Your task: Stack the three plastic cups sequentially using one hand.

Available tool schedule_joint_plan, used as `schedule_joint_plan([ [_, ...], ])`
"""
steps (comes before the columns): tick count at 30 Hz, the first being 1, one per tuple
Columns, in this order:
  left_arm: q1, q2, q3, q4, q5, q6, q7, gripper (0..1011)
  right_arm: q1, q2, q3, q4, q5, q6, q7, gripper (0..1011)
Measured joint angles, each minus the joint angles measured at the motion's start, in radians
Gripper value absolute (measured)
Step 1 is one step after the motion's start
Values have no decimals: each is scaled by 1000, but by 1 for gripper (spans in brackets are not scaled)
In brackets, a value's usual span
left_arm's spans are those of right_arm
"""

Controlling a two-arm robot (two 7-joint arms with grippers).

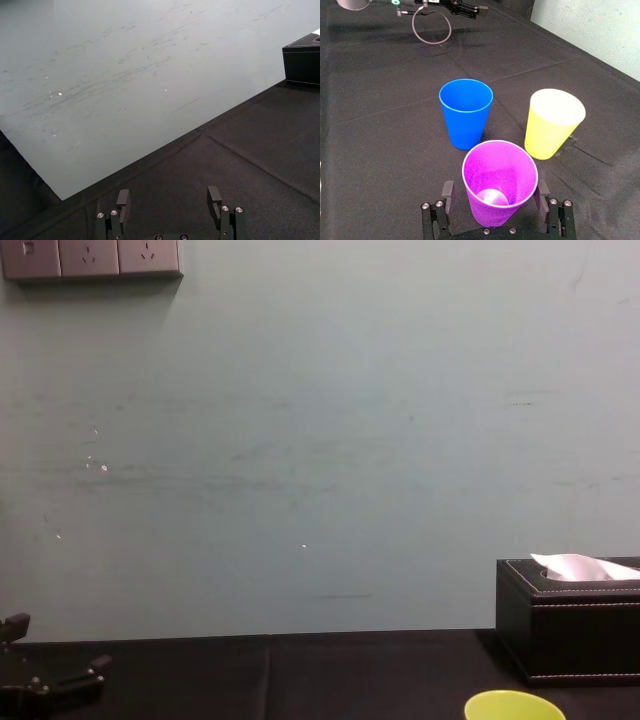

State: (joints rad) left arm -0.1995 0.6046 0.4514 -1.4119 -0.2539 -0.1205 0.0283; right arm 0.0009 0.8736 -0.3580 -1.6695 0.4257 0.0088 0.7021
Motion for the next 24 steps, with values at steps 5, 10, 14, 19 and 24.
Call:
schedule_joint_plan([
  [5, 0, 0, 0, 0, 0, 0, 0, 1010, 9, -10, -9, 8, -3, 5, -8, 1003],
  [10, 0, 0, 0, 0, 0, 0, 0, 1010, 16, -20, -12, 16, -5, 8, -16, 1003],
  [14, 0, 0, 0, 0, 0, 0, 0, 1010, 19, -27, -14, 22, -2, 8, -18, 1003],
  [19, 0, 0, 0, 0, 0, 0, 0, 1010, 20, -31, -17, 24, 0, 3, -18, 1003],
  [24, 0, 0, 0, 0, 0, 0, 0, 1010, 21, -35, -19, 25, 0, 2, -20, 1003],
])
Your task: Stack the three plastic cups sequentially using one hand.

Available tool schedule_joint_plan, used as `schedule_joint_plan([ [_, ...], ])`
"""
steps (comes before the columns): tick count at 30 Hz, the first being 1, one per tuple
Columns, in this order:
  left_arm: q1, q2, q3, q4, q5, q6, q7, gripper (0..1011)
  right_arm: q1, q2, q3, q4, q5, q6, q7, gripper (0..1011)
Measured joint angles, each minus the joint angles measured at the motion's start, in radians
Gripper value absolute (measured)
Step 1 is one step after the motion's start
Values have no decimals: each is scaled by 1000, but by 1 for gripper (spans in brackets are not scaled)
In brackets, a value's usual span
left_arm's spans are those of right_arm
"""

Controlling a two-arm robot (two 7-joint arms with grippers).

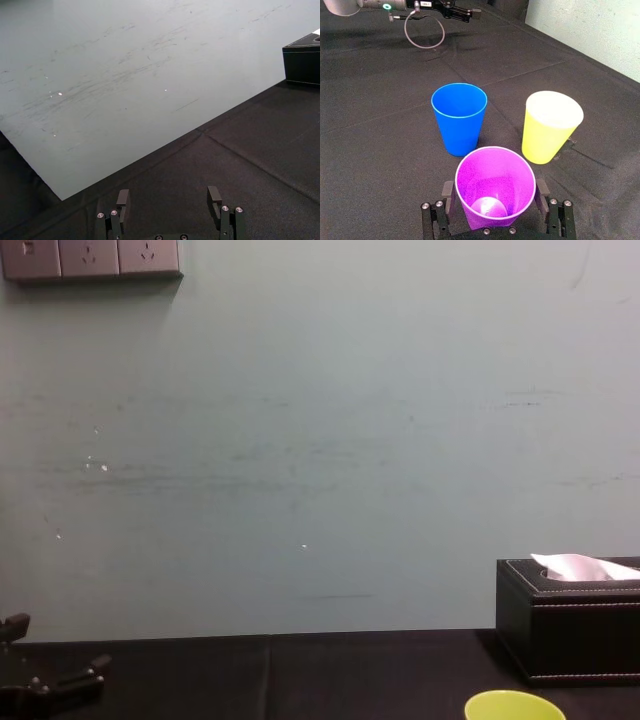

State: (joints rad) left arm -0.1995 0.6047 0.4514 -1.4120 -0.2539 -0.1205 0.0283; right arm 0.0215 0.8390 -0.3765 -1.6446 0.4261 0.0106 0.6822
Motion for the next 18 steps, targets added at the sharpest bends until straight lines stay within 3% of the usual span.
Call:
schedule_joint_plan([
  [13, 0, 0, 0, 0, 0, 0, 0, 1010, 0, 1, 1, 0, 1, -1, 0, 982],
  [18, 0, 0, 0, 0, 0, 0, 0, 1010, -1, 1, 1, 0, 2, -1, 0, 841],
])
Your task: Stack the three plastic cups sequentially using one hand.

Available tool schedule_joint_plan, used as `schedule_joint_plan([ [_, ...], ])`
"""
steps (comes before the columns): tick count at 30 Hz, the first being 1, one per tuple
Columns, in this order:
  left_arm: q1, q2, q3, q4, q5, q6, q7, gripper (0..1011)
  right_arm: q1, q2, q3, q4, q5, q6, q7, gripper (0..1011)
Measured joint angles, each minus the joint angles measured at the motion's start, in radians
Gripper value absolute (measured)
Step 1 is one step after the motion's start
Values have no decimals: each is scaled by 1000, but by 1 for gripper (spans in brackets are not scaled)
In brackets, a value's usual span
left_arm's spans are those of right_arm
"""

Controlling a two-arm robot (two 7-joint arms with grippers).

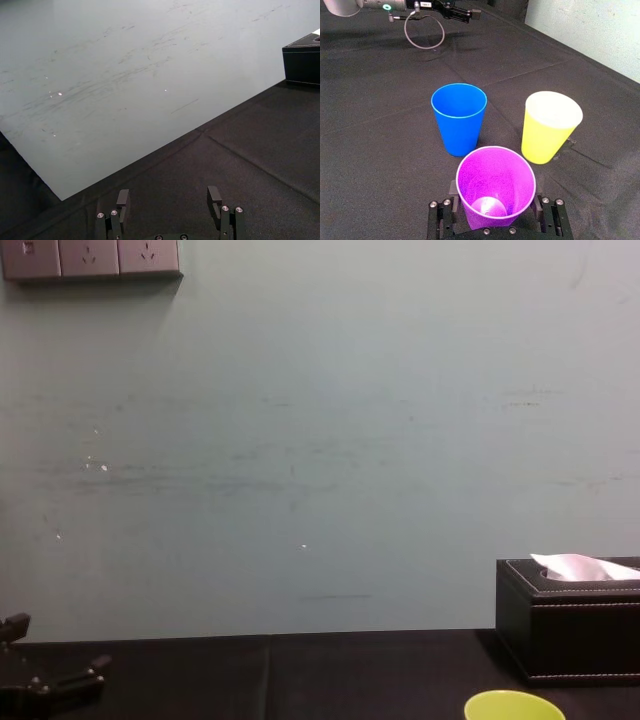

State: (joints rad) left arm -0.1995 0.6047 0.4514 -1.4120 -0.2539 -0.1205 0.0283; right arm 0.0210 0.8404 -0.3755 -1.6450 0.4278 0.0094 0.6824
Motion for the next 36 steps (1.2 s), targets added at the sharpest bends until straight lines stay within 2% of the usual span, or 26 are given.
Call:
schedule_joint_plan([
  [4, 0, 0, 0, 0, 0, 0, 0, 1010, 0, 0, 0, 0, 0, 0, 0, 773],
  [12, 0, 0, 0, 0, 0, 0, 0, 1010, 0, 1, 1, -1, 0, 0, 1, 737],
  [30, 0, 0, 0, 0, 0, 0, 0, 1010, 0, 1, 1, -1, 0, 0, 1, 738],
  [36, 0, 0, 0, 0, 0, 0, 0, 1010, -18, 10, 20, -35, 9, 3, -19, 738],
])
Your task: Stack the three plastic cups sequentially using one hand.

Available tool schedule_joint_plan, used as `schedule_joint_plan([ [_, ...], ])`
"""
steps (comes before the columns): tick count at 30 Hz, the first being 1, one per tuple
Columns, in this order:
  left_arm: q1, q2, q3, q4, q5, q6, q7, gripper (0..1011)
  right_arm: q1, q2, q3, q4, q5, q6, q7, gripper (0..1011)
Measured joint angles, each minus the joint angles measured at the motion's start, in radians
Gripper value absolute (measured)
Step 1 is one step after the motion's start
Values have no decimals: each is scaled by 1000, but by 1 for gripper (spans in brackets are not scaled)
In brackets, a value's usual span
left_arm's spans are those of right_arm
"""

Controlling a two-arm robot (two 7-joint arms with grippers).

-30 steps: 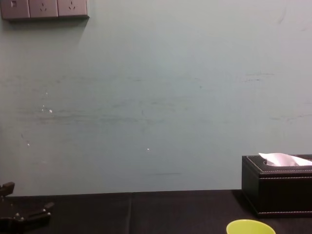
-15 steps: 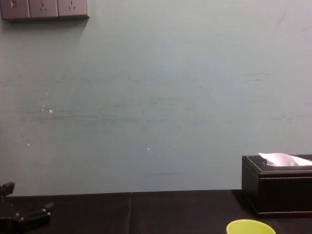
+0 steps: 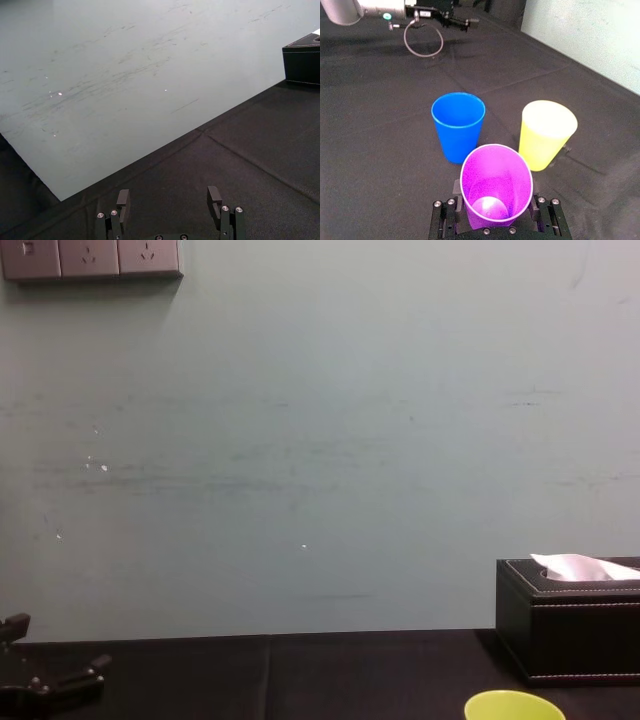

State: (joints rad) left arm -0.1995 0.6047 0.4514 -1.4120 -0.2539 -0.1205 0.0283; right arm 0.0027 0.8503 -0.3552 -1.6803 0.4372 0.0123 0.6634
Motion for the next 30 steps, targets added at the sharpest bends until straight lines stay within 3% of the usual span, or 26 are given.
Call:
schedule_joint_plan([
  [20, 0, 0, 0, 0, 0, 0, 0, 1010, -36, 36, 104, -161, 50, 83, -85, 738],
  [30, 0, 0, 0, 0, 0, 0, 0, 1010, 1, 22, 96, -196, 65, 115, -87, 738],
])
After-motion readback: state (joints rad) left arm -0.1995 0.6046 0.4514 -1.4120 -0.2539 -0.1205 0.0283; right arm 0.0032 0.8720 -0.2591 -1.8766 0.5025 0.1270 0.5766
